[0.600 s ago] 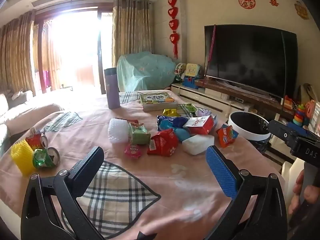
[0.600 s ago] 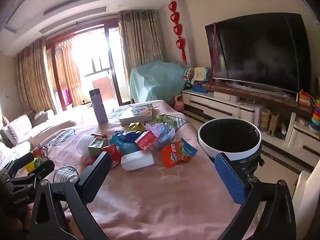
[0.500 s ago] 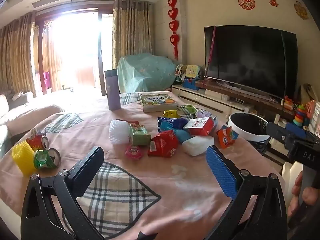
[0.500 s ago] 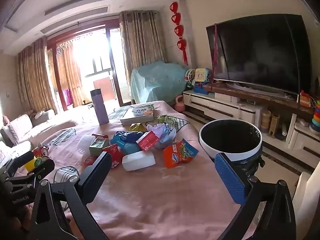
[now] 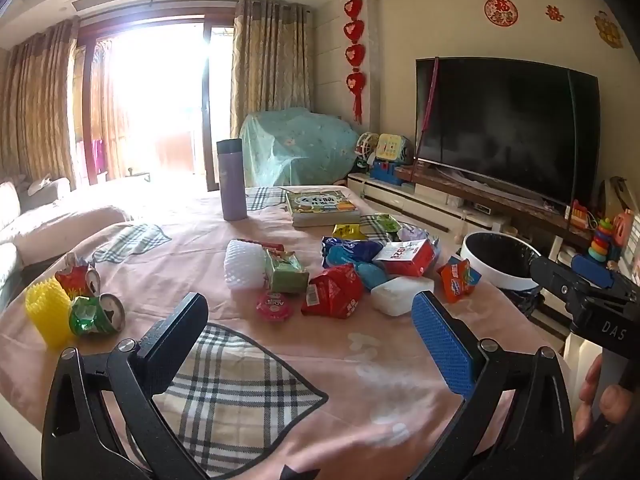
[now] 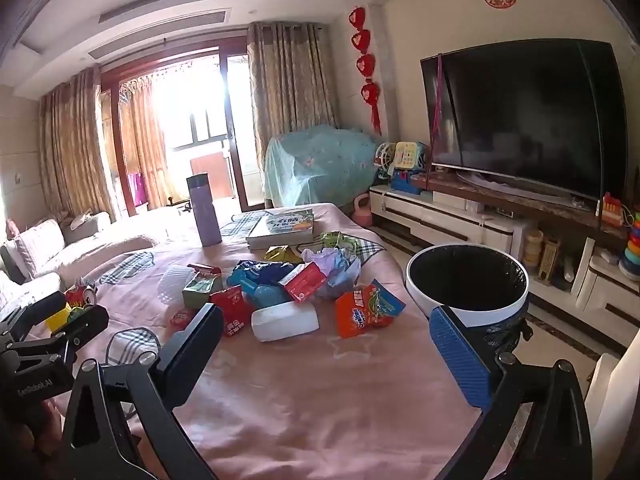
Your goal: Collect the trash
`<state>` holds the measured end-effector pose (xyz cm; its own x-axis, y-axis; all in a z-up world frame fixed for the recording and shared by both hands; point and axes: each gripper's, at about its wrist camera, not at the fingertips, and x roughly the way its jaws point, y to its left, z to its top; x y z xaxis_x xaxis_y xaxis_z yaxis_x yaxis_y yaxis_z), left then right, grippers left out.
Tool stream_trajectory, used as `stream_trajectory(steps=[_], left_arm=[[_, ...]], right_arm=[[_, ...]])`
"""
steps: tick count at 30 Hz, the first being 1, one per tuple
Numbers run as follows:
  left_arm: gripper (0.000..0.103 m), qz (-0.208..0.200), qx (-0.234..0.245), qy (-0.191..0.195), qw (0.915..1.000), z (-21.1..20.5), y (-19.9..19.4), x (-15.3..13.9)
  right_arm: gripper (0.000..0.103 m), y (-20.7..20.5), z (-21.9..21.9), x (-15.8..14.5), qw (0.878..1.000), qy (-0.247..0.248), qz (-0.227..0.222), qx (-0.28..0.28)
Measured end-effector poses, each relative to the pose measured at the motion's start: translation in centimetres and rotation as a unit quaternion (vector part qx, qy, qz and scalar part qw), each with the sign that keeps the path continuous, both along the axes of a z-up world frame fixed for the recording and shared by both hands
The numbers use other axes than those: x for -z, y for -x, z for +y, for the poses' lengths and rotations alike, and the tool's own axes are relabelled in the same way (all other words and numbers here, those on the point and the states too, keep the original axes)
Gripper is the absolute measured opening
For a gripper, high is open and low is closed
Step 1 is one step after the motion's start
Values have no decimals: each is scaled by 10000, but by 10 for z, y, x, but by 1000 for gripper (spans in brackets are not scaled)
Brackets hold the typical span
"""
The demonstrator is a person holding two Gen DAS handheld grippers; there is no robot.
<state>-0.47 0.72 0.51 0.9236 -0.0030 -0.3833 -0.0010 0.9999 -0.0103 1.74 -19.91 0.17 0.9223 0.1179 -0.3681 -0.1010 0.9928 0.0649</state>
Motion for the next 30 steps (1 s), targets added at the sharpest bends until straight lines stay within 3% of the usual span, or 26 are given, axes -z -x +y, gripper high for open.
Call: stream_trajectory(steps=[30], left_arm=[[103,-70,95,-41,9999,-5,4,-2]], right_arm=[[103,1,2,6,9999,-66,27,-131]])
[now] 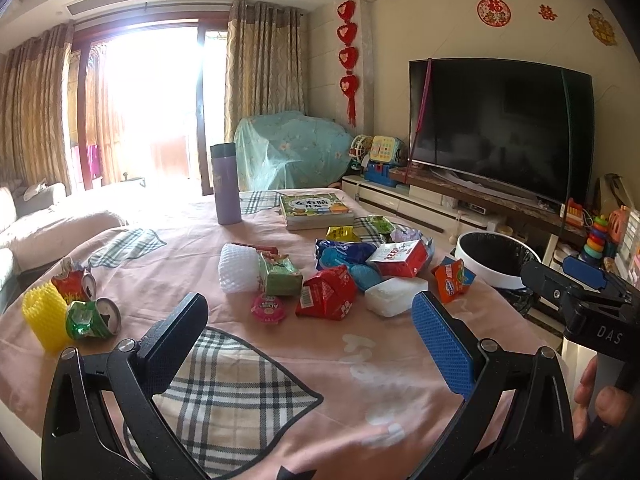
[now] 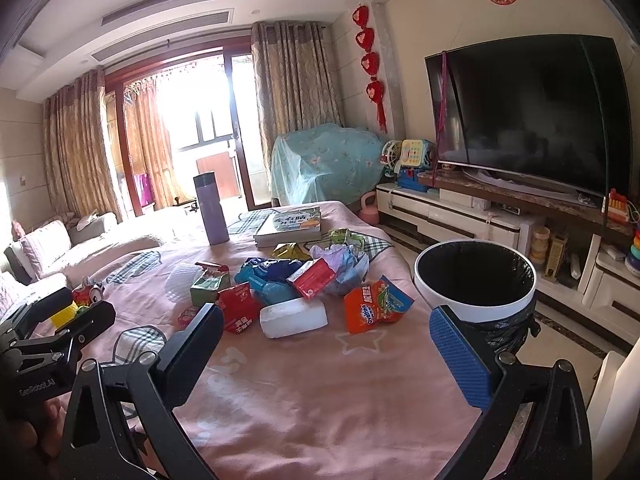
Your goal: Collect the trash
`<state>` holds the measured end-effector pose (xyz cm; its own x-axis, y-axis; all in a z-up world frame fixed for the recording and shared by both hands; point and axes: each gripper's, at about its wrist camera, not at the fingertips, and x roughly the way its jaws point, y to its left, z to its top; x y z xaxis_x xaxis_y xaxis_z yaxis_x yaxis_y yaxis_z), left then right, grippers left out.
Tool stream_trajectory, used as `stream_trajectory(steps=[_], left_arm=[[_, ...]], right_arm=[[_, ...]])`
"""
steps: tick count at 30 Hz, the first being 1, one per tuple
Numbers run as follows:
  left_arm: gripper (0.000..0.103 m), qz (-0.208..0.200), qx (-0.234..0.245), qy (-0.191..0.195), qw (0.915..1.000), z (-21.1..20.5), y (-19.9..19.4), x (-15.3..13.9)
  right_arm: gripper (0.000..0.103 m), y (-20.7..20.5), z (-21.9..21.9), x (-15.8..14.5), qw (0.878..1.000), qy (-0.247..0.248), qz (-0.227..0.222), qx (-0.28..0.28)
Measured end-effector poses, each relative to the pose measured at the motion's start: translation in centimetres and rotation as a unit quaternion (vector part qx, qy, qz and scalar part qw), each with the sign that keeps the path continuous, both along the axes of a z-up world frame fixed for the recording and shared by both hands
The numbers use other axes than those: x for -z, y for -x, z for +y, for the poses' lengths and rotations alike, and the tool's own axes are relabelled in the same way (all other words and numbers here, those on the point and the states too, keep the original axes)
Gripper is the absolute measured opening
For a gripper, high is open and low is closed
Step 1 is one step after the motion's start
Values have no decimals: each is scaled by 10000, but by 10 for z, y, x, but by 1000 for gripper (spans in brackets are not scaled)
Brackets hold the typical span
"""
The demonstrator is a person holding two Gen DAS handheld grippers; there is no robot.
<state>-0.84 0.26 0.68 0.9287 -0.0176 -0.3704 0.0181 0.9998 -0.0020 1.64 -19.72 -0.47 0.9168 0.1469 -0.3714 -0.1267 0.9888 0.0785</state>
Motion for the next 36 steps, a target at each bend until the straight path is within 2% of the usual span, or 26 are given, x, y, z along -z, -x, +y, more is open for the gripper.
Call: stream_trajectory(steps=[36], left_arm=[[103,177,20,39,9998,2,-10,10]], right_arm=[[103,-7,-1,7,9998,-21,153,-86]])
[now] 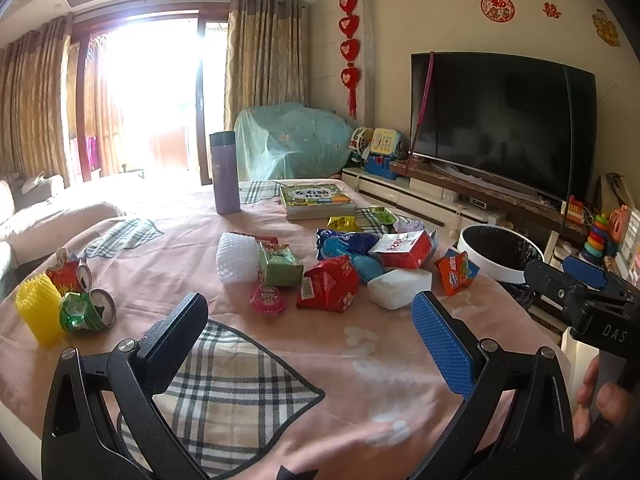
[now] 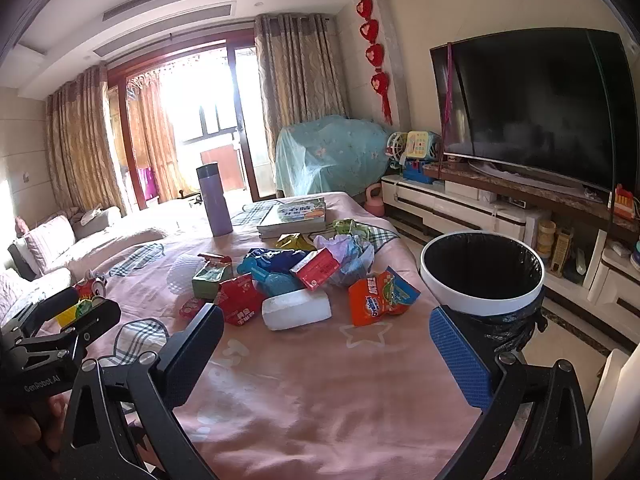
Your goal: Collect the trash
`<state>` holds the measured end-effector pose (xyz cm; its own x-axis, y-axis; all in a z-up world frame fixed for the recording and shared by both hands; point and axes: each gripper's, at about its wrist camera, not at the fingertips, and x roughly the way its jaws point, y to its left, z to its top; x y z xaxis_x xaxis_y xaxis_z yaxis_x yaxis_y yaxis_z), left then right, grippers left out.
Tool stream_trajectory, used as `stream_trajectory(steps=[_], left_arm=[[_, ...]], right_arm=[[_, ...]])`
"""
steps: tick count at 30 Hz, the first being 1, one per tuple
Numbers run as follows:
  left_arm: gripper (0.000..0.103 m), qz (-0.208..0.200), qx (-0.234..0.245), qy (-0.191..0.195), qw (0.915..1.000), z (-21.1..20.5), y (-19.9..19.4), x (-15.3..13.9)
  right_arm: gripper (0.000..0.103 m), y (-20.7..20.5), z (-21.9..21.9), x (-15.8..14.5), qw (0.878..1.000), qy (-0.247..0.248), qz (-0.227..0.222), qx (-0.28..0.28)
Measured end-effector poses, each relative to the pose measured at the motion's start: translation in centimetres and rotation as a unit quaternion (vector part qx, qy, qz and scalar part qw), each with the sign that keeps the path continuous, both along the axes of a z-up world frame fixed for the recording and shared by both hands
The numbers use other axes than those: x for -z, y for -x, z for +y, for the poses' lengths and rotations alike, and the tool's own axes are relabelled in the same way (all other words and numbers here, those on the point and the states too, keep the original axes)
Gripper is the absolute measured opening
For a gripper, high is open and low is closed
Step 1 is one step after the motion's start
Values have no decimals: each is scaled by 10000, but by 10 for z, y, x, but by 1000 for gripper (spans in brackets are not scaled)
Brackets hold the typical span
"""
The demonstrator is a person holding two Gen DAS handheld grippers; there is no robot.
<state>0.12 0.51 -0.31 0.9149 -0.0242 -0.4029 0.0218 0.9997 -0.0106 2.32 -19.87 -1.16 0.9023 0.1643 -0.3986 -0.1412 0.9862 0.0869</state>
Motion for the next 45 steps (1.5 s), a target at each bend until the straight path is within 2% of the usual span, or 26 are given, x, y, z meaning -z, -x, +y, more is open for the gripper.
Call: stream_trajectory(steps=[7,13,16,21,23,31,34,37,39,40,41,42,45], left_arm=[[102,226,88,29,9997,0,-14,8],[93,515,203,80,9984,-2,-32,20],[87,714,259,109,9971,-3,-47,28],[72,1054,345,204,9936,-4,-79,38],[67,1146,353,304,9923,-3,-92,41],[61,1461,360,363,9879,-4,-140,51],[55,1632,421,404,9849,-7,-158,59],[47,1784,459,399,9821,-9,-171,66],[31,1924,551,440,9788,-10,-178,73],[17,2007,616,485,9765,-11,-181,77],[12,2026,650,522,9757,-12,-181,78],[12,2003,656,534,9761,-11,-180,78],[8,1822,689,510,9795,-12,-170,71]], right_arm=[[102,-8,-2,2,9999,29,91,37],[100,-19,-6,7,9998,17,212,32],[94,-31,-8,13,9994,40,348,25],[74,-61,-15,24,9975,23,711,33],[70,-77,-18,29,9961,-7,879,63],[63,-136,-35,45,9893,-205,1440,145],[60,-156,-40,54,9861,-206,1647,104],[46,-170,-41,66,9829,-189,1830,38],[16,-175,-41,71,9810,-229,1929,-15],[12,-175,-41,72,9809,-219,1934,-11],[10,-174,-41,71,9813,-229,1911,-31],[5,-173,-40,70,9816,-250,1891,-65],[3,-160,-40,66,9828,-288,1820,-155]])
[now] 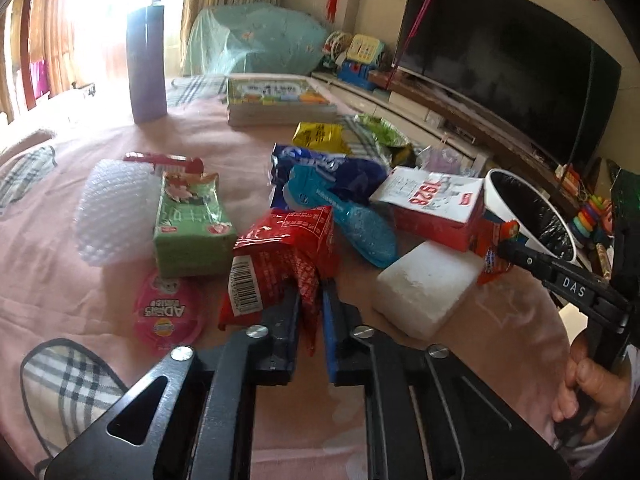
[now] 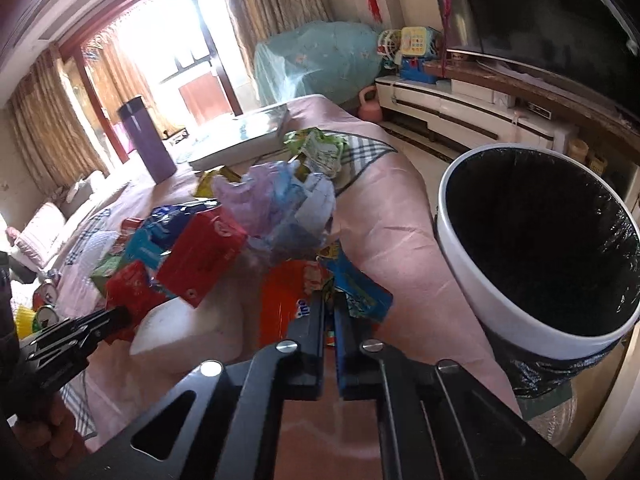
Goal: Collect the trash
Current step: 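Grasp the red snack bag with the left tool while the right grasps the orange chip bag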
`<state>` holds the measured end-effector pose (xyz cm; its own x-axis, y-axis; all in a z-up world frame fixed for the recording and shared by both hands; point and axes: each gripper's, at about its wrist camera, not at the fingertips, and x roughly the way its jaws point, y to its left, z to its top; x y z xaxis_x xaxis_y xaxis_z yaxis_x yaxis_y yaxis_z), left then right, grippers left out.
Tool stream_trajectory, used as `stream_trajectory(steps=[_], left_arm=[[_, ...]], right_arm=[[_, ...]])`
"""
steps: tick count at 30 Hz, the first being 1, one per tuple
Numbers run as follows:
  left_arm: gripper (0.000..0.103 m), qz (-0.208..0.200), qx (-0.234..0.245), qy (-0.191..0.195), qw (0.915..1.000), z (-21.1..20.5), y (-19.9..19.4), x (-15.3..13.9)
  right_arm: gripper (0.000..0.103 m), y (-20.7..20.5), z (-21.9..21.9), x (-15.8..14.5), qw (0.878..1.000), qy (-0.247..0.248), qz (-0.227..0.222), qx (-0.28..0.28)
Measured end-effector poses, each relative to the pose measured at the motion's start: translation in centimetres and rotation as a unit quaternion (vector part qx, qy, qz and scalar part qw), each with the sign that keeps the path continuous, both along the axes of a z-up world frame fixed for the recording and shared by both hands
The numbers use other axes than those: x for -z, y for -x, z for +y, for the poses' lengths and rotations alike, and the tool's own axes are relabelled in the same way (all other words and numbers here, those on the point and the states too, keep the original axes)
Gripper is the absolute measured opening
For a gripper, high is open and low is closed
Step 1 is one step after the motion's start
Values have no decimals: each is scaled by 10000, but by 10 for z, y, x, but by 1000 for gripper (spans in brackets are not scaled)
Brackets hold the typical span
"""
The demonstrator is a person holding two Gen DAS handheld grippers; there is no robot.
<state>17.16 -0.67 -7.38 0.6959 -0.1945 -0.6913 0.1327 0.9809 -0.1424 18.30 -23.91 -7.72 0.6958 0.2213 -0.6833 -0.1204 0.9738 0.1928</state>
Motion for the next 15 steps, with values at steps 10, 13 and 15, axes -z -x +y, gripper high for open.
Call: stream_trajectory(steps=[10,13,15], left_arm=[[7,-260,122,114,9995,-4,42,-26],[7,-375,341,188,9985,-16,53,-38],[7,-438,537,267,9972,-27,59,-46]], right_arm=[[2,38,-15,-23,9996,-106,-242,109],[2,47,-25,-31,9991,-146,-332,206],[2,53,-34,-37,9987,-178,-393,288]])
